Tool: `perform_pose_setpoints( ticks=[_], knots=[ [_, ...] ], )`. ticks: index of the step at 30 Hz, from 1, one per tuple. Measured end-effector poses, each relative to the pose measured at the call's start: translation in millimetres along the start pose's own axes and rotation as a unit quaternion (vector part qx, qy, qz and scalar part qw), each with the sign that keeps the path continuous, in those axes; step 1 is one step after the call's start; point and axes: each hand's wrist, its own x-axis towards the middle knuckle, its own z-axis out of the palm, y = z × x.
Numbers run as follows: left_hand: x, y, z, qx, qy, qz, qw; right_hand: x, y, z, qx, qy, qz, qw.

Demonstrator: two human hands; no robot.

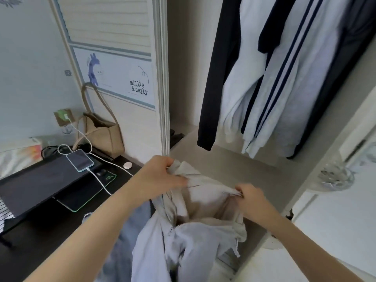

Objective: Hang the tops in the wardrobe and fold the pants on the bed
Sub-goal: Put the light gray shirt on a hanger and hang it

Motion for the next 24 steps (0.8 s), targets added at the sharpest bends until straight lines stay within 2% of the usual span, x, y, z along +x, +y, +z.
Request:
perform_pose_setpoints(
  ticks=[2, 4, 7, 12, 15, 16, 19, 21, 24],
  knots=[
    [12, -3, 6, 0.177, 0.043, 0.009, 0.983, 2, -1, -32, 0.048, 0.076, 0.0, 0.996],
    [25, -1, 17, 0.265, 0.08, 0.02, 0.961, 3, -9, -63, 0.112, 0.129, -0.011, 0.985],
    [47, 4, 28, 0.222, 0.076, 0.041, 0.971, 0, -30, -97, 0.218, 0.107, -0.05, 0.969],
    [100, 26, 13, 0.065, 0.046, 0.032, 0.996, 14, -51, -127, 0.229, 0.065, -0.095, 0.967],
    [121, 38, -7, -0.086, -0.022, -0.021, 0.996, 38, -54, -135, 0.272, 0.086, -0.102, 0.953],
    [124, 39, -13, -0.1, -0.06, -0.035, 0.993, 44, -53, -136, 0.272, 0.107, -0.102, 0.951],
    [142, 51, -32, 0.003, -0.138, 0.003, 0.99, 81, -55, -149, 0.269, 0.181, -0.122, 0.938],
    [157, 61, -40, 0.069, -0.118, 0.038, 0.99, 108, -60, -157, 0.266, 0.215, -0.15, 0.928],
    [180, 79, -48, 0.049, -0.032, 0.079, 0.995, 145, -73, -166, 0.265, 0.231, -0.183, 0.918]
  ],
)
